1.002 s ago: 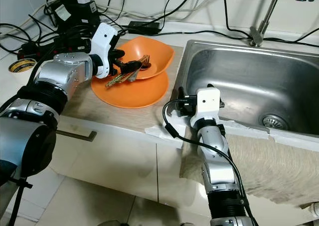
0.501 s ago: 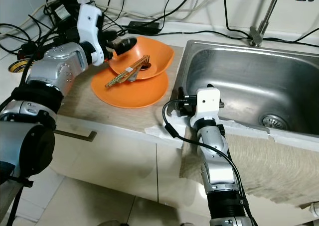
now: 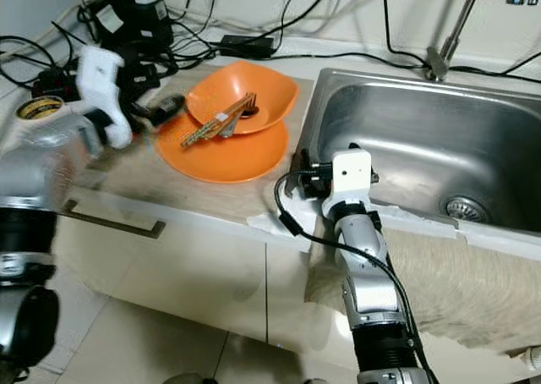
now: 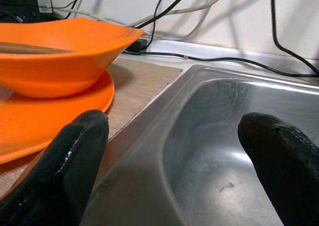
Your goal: Kitchen organization
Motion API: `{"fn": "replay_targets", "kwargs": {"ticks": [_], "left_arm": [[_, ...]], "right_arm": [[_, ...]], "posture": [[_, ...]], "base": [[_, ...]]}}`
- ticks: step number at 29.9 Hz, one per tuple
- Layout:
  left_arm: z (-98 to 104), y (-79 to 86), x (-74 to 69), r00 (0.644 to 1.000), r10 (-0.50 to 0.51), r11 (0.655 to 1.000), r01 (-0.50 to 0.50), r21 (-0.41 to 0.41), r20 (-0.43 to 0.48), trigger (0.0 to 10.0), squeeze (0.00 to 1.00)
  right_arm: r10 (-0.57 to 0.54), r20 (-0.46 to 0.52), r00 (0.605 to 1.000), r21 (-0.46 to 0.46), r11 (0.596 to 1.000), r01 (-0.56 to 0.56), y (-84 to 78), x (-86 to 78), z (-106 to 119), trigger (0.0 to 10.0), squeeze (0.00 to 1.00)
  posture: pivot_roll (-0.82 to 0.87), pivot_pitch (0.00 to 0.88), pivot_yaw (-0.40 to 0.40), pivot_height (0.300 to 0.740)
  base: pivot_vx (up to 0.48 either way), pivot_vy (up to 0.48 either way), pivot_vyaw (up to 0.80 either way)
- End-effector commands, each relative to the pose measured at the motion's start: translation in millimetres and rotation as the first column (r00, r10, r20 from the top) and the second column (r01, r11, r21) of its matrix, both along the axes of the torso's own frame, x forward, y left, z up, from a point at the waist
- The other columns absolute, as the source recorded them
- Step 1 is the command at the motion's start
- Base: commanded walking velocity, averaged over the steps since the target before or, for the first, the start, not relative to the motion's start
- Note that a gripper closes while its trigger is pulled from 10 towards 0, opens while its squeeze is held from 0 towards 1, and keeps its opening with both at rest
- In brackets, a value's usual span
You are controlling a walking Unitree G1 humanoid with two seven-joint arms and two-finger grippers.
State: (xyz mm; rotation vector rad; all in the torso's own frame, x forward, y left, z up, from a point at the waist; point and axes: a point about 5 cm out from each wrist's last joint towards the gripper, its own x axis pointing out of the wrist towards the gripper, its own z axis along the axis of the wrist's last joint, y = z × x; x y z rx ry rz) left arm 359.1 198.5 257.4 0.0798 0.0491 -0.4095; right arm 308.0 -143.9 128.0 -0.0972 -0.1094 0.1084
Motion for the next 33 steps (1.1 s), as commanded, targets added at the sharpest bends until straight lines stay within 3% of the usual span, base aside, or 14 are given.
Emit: {"fn": "replay_targets", "kwargs": {"ticks": [1, 7, 12, 33], "left_arm": [[-1.3, -0.3, -6.6, 1.000, -0.005, 1.000, 0.005, 0.002, -0.030, 10.0, 0.00], [0.8, -6.4, -15.7, 0.997, -0.033, 0.999, 0.034, 0.009, -0.064, 10.0, 0.00], [-4.3, -19.3, -25.3, 0.980, -0.120, 0.993, 0.121, -0.004, -0.158, 10.0, 0.00], [3.3, -37.0, -24.3, 0.948, -0.248, 0.967, 0.253, -0.002, -0.201, 10.0, 0.00]], "right_arm": [[0.023, -0.052, 0.998, 0.001, 1.000, -0.023, 4.2, -0.6, -11.7, 10.0, 0.00], [0.039, -0.052, 0.998, 0.005, 0.999, -0.039, 9.0, 2.9, -11.1, 10.0, 0.00], [0.052, -0.047, 0.998, 0.013, 0.999, -0.052, 14.1, 5.9, -10.1, 10.0, 0.00], [0.033, -0.041, 0.999, 0.017, 0.999, -0.032, 10.2, 3.8, -12.0, 10.0, 0.00]], "posture": [[0.09, 0.000, 0.025, 0.740], [0.10, 0.000, 0.021, 0.740], [0.11, 0.000, 0.026, 0.740], [0.08, 0.000, 0.046, 0.740]], "base": [[0.000, 0.000, 0.00], [0.000, 0.000, 0.00], [0.000, 0.000, 0.00], [0.000, 0.000, 0.00]]}}
